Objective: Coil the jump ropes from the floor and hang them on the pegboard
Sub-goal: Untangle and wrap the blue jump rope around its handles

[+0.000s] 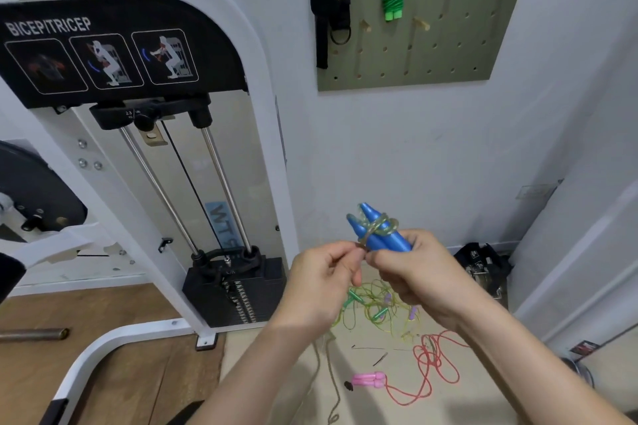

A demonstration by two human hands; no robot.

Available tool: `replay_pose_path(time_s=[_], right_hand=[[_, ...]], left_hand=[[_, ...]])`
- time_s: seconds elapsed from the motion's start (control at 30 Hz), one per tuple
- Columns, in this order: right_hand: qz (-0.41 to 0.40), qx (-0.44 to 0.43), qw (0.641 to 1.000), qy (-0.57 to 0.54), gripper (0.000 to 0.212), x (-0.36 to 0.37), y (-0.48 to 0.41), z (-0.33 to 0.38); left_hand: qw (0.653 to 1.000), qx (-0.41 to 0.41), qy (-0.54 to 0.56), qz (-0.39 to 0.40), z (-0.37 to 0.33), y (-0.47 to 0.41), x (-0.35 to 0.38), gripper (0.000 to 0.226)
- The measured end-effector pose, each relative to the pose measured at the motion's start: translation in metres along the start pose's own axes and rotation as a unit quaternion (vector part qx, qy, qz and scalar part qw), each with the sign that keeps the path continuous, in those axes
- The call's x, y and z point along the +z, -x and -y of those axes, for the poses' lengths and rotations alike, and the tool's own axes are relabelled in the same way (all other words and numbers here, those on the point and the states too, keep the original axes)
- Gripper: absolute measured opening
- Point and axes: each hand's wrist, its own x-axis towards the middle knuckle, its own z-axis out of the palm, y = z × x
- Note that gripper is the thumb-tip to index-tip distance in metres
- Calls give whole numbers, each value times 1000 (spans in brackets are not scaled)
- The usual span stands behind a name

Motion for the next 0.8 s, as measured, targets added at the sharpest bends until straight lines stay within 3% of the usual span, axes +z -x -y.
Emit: replay_pose_path(time_s=[0.1,0.23,0.37,0.43,0.5,0.57,0.7,0.73,0.8], right_hand=[[-59,-11,994,95,23,-4,-7,-5],[-121,-47,967,219,3,-9,-17,-6],[-131,-49,886,442,9,-10,-25,-7],[-94,-30,846,524,9,-6,-25,-5],[-43,-11,811,583,8,0,-23,-1],[9,-5,775,632,10,4,-20,4],[88,-35,709,699,22,8,-11,17],[109,-48,696,708,24,8,-9,20],[135,-73,695,702,27,6,-5,28]], left_hand=[[969,89,-231,1,0,2,-1,24],[911,151,-385,6,-9,2,-6,21],[855,196,-478,49,-17,1,-10,10],[839,245,-484,46,-11,-7,-13,25],[831,295,-470,41,-7,-14,-18,20],[825,330,-457,48,-9,-20,-24,13],[836,339,-418,108,-10,-27,-34,30],[848,331,-394,124,-13,-27,-36,26],[910,255,-297,136,-17,-26,-40,14]])
